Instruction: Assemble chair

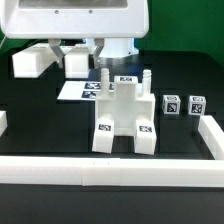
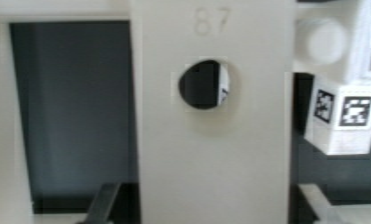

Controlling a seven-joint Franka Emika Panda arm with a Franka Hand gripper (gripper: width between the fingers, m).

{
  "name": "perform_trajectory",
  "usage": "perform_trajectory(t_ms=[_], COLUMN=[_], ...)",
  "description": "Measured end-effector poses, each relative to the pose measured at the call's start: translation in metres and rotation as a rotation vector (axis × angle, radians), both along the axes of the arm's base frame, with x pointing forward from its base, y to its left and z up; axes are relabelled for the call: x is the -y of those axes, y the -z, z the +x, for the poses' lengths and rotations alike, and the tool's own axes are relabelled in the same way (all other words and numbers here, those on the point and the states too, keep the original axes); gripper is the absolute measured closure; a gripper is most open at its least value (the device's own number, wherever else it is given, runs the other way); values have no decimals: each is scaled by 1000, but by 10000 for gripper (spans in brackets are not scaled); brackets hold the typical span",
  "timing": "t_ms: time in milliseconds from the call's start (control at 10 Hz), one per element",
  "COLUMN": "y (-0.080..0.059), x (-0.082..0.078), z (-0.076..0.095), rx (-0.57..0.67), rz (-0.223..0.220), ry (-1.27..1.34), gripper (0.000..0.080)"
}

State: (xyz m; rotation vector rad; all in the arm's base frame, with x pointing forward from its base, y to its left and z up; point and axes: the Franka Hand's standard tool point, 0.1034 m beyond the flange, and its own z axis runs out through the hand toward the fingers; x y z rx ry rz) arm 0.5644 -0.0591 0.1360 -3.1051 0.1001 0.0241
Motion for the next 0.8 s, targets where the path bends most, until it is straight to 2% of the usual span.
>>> perform_trajectory(t_ms=[200,400,500,800], y=[-8,-5,6,9], x=[-38,-67,-66,-67], z=[5,16,24,23], rx=[10,16,27,23], rz=[6,4,-8,-11], ry=[38,80,77,78], gripper=[515,515,515,515])
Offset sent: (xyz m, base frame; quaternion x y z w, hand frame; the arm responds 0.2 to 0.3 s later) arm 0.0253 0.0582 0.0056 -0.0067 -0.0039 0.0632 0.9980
